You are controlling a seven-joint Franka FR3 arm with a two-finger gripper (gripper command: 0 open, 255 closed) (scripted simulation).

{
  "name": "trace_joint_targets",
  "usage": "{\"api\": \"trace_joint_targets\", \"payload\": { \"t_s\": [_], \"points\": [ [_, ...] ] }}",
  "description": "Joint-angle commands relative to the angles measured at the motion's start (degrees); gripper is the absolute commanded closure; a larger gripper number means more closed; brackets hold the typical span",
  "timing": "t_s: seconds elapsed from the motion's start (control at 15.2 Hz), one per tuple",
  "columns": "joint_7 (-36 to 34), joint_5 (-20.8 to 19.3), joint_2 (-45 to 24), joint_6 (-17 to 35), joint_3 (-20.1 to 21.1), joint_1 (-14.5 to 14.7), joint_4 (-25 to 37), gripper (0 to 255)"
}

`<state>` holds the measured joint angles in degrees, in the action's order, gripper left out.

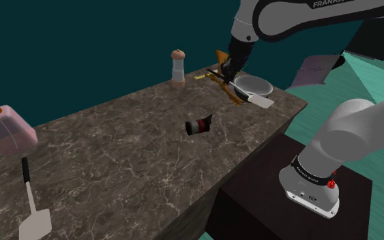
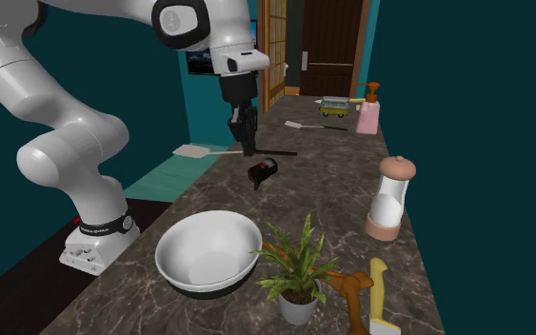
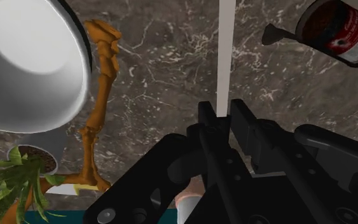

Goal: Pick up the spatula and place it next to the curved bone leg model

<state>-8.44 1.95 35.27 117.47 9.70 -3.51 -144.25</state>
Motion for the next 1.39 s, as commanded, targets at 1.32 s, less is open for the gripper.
{"api": "trace_joint_targets", "payload": {
  "t_s": [1.32],
  "points": [
    [-0.2, -0.29, -6.13, 19.3, 0.72, -0.5, -13.2, 255]
  ]
}}
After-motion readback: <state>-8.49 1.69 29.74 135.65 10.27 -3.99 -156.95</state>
